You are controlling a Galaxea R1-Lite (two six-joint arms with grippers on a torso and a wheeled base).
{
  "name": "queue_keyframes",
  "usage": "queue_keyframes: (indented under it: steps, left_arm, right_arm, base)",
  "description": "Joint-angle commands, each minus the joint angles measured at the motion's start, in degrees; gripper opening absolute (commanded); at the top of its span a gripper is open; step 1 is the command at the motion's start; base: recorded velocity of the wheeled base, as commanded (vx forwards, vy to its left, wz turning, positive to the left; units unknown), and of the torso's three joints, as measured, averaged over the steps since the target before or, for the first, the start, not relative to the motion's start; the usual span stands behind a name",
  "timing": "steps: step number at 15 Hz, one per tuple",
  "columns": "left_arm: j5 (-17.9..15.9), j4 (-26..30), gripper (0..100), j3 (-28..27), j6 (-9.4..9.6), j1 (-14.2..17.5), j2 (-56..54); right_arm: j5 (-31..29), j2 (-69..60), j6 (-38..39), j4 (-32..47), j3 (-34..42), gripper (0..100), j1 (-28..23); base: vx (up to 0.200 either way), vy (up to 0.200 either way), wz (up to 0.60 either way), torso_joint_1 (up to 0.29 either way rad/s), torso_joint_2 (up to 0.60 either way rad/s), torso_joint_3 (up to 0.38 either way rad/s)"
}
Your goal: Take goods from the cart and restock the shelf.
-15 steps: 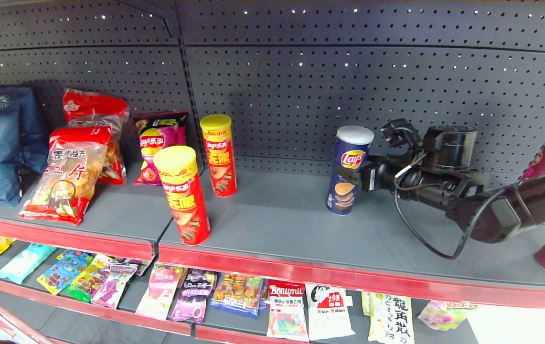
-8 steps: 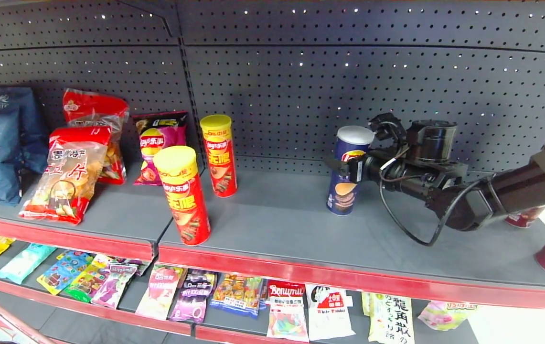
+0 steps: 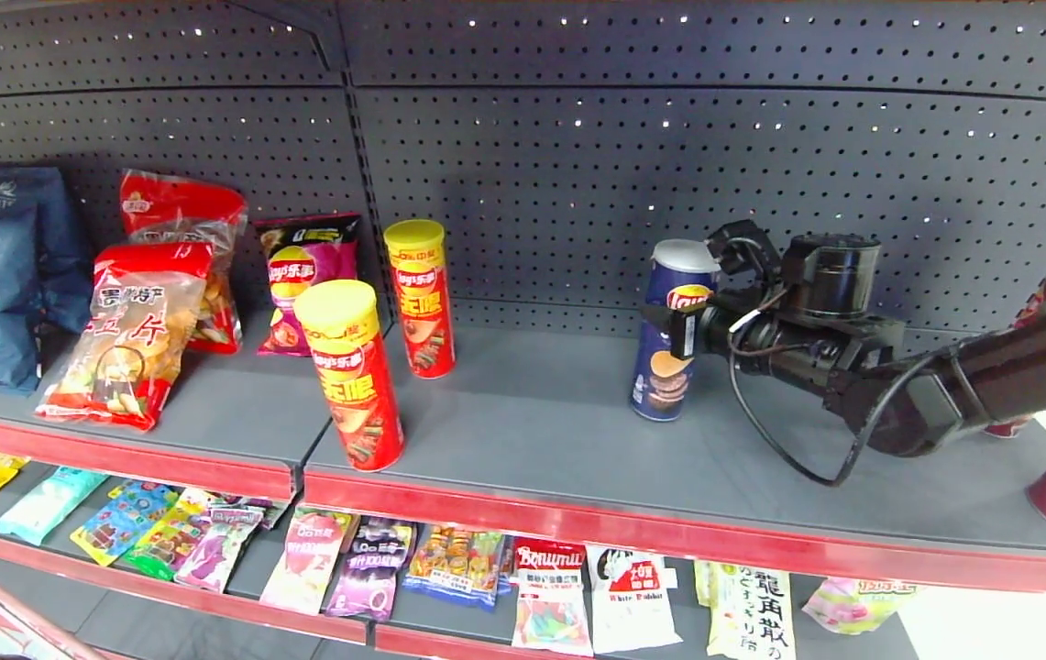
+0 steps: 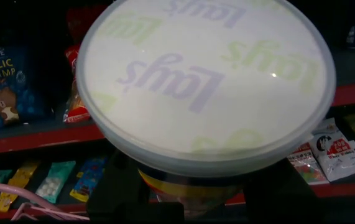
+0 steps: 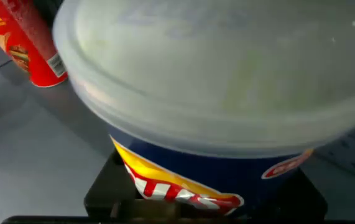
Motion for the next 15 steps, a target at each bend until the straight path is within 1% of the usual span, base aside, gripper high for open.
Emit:
queue_keyframes:
  steps: [1,2,3,6,7,8,9,10,12,15]
  left_arm:
    - [-0.01,-0.01,0,-0.34,0.01,0.00,0.01]
    - [-0.01,-0.01,0,-0.52,0.01,0.00,0.10]
    - [-0.01,-0.10,0,-0.69,0.01,0.00,0.36]
    - [-0.01,-0.10,0,-0.60,0.01,0.00,0.27]
    - [-0.01,-0.10,0,-0.60,0.01,0.00,0.27]
    - [-0.01,-0.10,0,-0.60,0.01,0.00,0.27]
    - [-0.01,-0.10,0,-0.69,0.01,0.00,0.27]
    - [-0.01,-0.10,0,-0.78,0.01,0.00,0.19]
    - [-0.10,-0.10,0,-0.78,0.01,0.00,0.10]
    - [-0.01,-0.10,0,-0.69,0.01,0.00,-0.17]
  right_arm:
    - [-3.74,-7.39,-0.04,-0.07,5.98,0,2.58]
    - [-4.62,-8.97,-0.04,-0.07,7.47,0,3.19]
    - [-6.38,-13.10,0.22,-0.07,11.08,0,5.13]
    - [-10.42,-18.29,0.57,-0.51,18.55,0,8.73]
    - [-10.68,-18.91,0.57,-1.48,20.22,0,9.52]
    - [-10.77,-18.64,0.93,-4.55,22.68,0,10.58]
    - [-10.86,-17.15,1.10,-9.65,25.14,0,11.28]
    - [-11.21,-16.18,1.10,-12.11,26.37,0,11.54]
    - [-11.39,-15.65,1.28,-12.73,27.16,0,12.69]
    - [-11.39,-12.84,1.19,-13.25,25.93,0,13.30]
  base:
    - [0.000,0.000,0.00,0.000,0.00,0.000]
    - [0.000,0.000,0.00,0.000,0.00,0.000]
    - [0.000,0.000,0.00,0.000,0.00,0.000]
    - [0.000,0.000,0.00,0.000,0.00,0.000]
    - [0.000,0.000,0.00,0.000,0.00,0.000]
    - [0.000,0.000,0.00,0.000,0.00,0.000]
    - [0.000,0.000,0.00,0.000,0.00,0.000]
    - [0.000,0.000,0.00,0.000,0.00,0.000]
    - [0.000,0.000,0.00,0.000,0.00,0.000]
    - [0.000,0.000,0.00,0.000,0.00,0.000]
